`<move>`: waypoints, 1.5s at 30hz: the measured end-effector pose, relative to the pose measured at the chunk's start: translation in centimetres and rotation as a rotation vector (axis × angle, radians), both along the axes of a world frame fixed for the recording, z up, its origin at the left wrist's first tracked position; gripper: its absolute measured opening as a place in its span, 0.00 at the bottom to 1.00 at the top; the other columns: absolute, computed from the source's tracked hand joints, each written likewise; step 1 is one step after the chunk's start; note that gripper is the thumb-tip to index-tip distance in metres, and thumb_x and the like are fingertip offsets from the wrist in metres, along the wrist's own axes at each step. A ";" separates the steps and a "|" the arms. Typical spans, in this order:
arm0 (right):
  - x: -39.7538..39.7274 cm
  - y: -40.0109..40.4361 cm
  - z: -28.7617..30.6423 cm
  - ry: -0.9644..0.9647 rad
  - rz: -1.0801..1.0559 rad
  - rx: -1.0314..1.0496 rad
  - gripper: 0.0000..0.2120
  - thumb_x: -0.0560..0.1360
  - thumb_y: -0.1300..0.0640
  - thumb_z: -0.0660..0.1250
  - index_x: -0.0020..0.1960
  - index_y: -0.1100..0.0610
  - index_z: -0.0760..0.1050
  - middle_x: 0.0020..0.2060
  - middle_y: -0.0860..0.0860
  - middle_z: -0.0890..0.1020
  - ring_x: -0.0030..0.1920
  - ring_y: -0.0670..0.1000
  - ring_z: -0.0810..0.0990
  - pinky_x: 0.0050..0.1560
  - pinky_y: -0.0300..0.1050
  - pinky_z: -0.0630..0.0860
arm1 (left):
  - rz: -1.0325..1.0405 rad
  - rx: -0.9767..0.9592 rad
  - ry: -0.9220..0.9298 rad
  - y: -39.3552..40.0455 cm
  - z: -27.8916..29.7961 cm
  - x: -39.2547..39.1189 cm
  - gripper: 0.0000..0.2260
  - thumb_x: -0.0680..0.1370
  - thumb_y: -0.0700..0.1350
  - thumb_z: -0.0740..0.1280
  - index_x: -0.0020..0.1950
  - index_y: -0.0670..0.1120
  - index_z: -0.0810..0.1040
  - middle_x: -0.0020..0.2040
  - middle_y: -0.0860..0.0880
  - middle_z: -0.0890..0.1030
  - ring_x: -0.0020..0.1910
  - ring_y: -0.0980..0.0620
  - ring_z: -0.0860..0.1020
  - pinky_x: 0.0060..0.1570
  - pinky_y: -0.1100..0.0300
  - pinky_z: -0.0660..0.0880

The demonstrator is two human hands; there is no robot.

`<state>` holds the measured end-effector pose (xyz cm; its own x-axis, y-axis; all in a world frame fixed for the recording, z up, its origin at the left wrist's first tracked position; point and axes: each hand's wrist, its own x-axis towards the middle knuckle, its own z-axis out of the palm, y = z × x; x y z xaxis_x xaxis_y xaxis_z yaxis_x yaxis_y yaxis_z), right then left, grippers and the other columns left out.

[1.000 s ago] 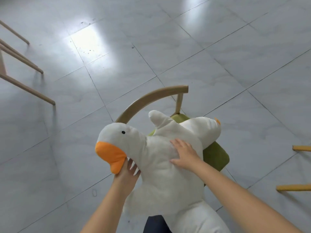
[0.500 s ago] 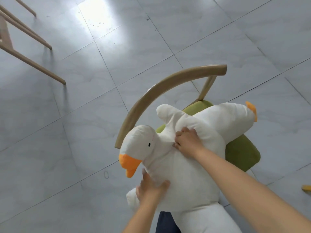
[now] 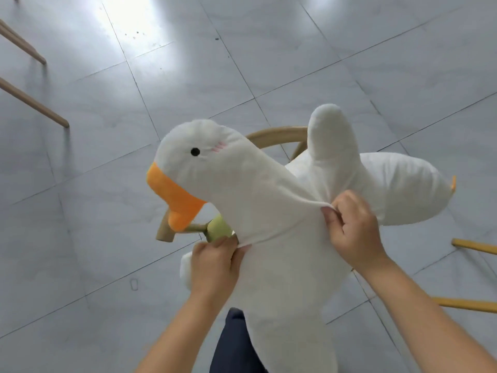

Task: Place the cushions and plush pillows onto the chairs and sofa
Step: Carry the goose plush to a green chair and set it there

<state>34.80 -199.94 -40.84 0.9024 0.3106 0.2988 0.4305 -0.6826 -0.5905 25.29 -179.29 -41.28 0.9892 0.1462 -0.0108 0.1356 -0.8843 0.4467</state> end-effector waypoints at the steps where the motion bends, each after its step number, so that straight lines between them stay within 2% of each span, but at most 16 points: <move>1: 0.8 0.5 0.7 0.004 -0.017 0.018 0.23 0.79 0.48 0.50 0.32 0.62 0.63 0.26 0.55 0.67 0.31 0.48 0.59 0.34 0.35 0.54 | -0.001 0.037 -0.008 0.7 0.7 1.3 0.17 0.71 0.50 0.57 0.29 0.43 0.77 0.21 0.46 0.75 0.18 0.48 0.72 0.31 0.60 0.55; 7: 2.3 3.7 -2.7 0.370 -0.024 -0.098 0.19 0.76 0.53 0.56 0.29 0.52 0.53 0.28 0.43 0.58 0.36 0.51 0.64 0.33 0.42 0.55 | -0.039 0.108 0.296 5.0 0.9 8.1 0.19 0.78 0.55 0.53 0.44 0.44 0.77 0.32 0.53 0.70 0.41 0.48 0.73 0.45 0.60 0.59; 10: 2.2 4.5 -6.9 0.576 -0.038 -0.169 0.21 0.78 0.58 0.58 0.29 0.50 0.54 0.30 0.46 0.63 0.40 0.52 0.67 0.39 0.41 0.58 | -0.039 0.290 0.462 3.6 -2.2 8.4 0.16 0.79 0.51 0.52 0.58 0.45 0.73 0.53 0.46 0.77 0.57 0.46 0.72 0.56 0.56 0.62; 14: 2.1 6.3 -8.9 0.390 -0.041 -0.212 0.18 0.67 0.60 0.69 0.32 0.51 0.59 0.24 0.52 0.71 0.28 0.51 0.69 0.26 0.38 0.60 | -0.026 0.393 0.678 1.9 -5.3 6.8 0.29 0.78 0.59 0.50 0.71 0.41 0.53 0.66 0.41 0.64 0.66 0.42 0.61 0.67 0.51 0.56; 17: 2.3 6.7 -9.5 0.388 -0.096 -0.252 0.13 0.67 0.58 0.72 0.32 0.56 0.68 0.29 0.56 0.78 0.31 0.55 0.73 0.30 0.43 0.65 | 0.091 0.361 0.608 2.1 -6.1 6.7 0.34 0.77 0.61 0.51 0.73 0.40 0.48 0.69 0.39 0.60 0.70 0.43 0.57 0.70 0.50 0.51; 19: 2.8 6.5 -9.7 0.430 -0.104 -0.230 0.10 0.71 0.56 0.69 0.41 0.64 0.74 0.40 0.60 0.79 0.43 0.60 0.76 0.40 0.50 0.71 | 0.172 0.269 0.521 1.6 -6.2 6.8 0.32 0.77 0.57 0.54 0.73 0.38 0.49 0.71 0.38 0.60 0.72 0.43 0.56 0.71 0.50 0.50; 23: 3.3 6.2 -10.6 0.530 -0.098 -0.163 0.29 0.70 0.39 0.57 0.59 0.62 0.72 0.61 0.59 0.73 0.64 0.59 0.68 0.67 0.60 0.63 | 0.176 0.187 0.330 0.5 -6.8 5.5 0.34 0.69 0.51 0.70 0.67 0.33 0.64 0.63 0.31 0.72 0.63 0.34 0.70 0.67 0.47 0.58; 26: 3.4 4.8 -10.6 0.572 -0.287 0.009 0.41 0.64 0.31 0.53 0.65 0.60 0.67 0.69 0.59 0.64 0.71 0.58 0.57 0.72 0.62 0.51 | 0.189 0.169 0.591 0.3 -5.9 4.7 0.48 0.67 0.61 0.68 0.73 0.39 0.45 0.72 0.32 0.55 0.71 0.37 0.58 0.71 0.48 0.52; 28: 4.6 3.8 -10.6 0.636 -0.460 0.162 0.42 0.62 0.34 0.59 0.65 0.62 0.64 0.66 0.60 0.67 0.68 0.60 0.63 0.70 0.58 0.60 | 0.200 0.169 0.623 0.3 -5.9 4.9 0.51 0.68 0.64 0.64 0.72 0.43 0.34 0.75 0.38 0.47 0.73 0.41 0.52 0.72 0.50 0.48; 30: 6.8 3.1 -10.6 0.762 -0.459 0.246 0.39 0.61 0.36 0.65 0.62 0.60 0.66 0.60 0.58 0.73 0.62 0.58 0.70 0.64 0.57 0.69 | 0.232 0.173 0.635 0.0 -5.2 5.7 0.51 0.67 0.65 0.65 0.72 0.43 0.35 0.74 0.40 0.50 0.72 0.42 0.54 0.71 0.50 0.50; 32: 8.5 3.0 -10.8 0.889 -0.401 0.257 0.25 0.67 0.44 0.69 0.56 0.59 0.70 0.51 0.55 0.78 0.55 0.57 0.75 0.54 0.52 0.73 | 0.257 0.214 0.628 -0.2 -5.4 6.2 0.52 0.63 0.63 0.70 0.74 0.41 0.46 0.69 0.36 0.64 0.66 0.39 0.65 0.66 0.47 0.60; 35: 9.1 2.9 -10.7 0.774 -0.410 0.246 0.08 0.74 0.57 0.64 0.39 0.60 0.70 0.32 0.51 0.73 0.39 0.55 0.72 0.34 0.44 0.65 | 0.260 0.265 0.486 -0.4 -6.2 6.7 0.47 0.57 0.59 0.77 0.68 0.37 0.64 0.49 0.35 0.77 0.48 0.37 0.76 0.50 0.46 0.73; 38: 8.7 1.5 -10.0 0.628 -0.538 0.348 0.15 0.74 0.61 0.63 0.31 0.60 0.64 0.26 0.51 0.66 0.32 0.52 0.64 0.30 0.37 0.60 | 0.185 0.210 0.598 -1.4 -5.5 7.1 0.41 0.72 0.61 0.63 0.74 0.44 0.46 0.62 0.43 0.67 0.62 0.44 0.65 0.63 0.53 0.62; 40: 9.3 0.6 -9.7 0.628 -0.606 0.400 0.17 0.74 0.61 0.63 0.29 0.58 0.61 0.25 0.51 0.65 0.30 0.50 0.61 0.29 0.35 0.60 | 0.155 0.228 0.561 -1.8 -5.5 7.7 0.39 0.73 0.62 0.59 0.74 0.45 0.43 0.63 0.44 0.66 0.63 0.45 0.64 0.63 0.55 0.61; 42: 10.6 0.6 -9.9 0.735 -0.531 0.342 0.13 0.73 0.60 0.62 0.32 0.59 0.63 0.27 0.51 0.67 0.32 0.51 0.64 0.31 0.39 0.61 | 0.181 0.296 0.538 -1.4 -5.9 8.3 0.40 0.71 0.61 0.64 0.73 0.44 0.50 0.59 0.42 0.70 0.59 0.43 0.68 0.60 0.52 0.65; 45: 11.5 1.8 -10.4 0.805 -0.419 0.301 0.11 0.69 0.53 0.66 0.37 0.60 0.67 0.30 0.56 0.70 0.35 0.51 0.67 0.32 0.43 0.62 | 0.171 0.414 0.420 -0.2 -7.5 8.6 0.40 0.55 0.58 0.78 0.59 0.37 0.72 0.41 0.36 0.79 0.39 0.38 0.79 0.41 0.48 0.77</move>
<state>46.28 -198.16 -51.19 0.8922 -0.0731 -0.4457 -0.4266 -0.4604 -0.7785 33.87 -179.54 -48.83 0.8747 0.3779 -0.3034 0.3809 -0.9232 -0.0516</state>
